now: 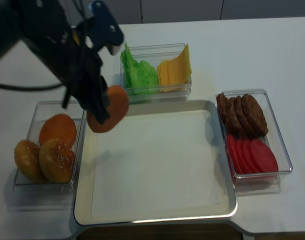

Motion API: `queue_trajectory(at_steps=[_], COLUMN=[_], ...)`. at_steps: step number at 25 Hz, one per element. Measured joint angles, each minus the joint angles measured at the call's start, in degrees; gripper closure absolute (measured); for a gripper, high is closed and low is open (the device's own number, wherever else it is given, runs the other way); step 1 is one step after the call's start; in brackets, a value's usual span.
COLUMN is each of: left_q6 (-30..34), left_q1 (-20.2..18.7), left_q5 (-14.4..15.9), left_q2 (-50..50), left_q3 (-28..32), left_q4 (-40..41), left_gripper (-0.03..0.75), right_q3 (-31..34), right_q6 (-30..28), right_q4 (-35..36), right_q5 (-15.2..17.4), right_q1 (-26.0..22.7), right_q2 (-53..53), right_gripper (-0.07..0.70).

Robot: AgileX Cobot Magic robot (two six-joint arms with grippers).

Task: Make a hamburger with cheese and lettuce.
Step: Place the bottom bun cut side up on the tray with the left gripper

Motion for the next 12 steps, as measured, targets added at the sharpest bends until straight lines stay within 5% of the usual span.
queue_trajectory(at_steps=[9, 12], left_q6=[0.1, -0.8], left_q1=[-10.4, -13.4], left_q5=[-9.5, -10.4], left_q2=[8.8, 11.0], left_q3=[0.0, 0.0], left_q4=[8.1, 11.3], left_gripper=[0.612, 0.613], right_q3=[0.0, 0.0], right_q6=[0.0, 0.0], right_q4=[0.0, 0.0], right_q5=[0.0, 0.0], right_q1=[0.0, 0.0], right_q2=[0.0, 0.0], right_gripper=[0.201, 0.202])
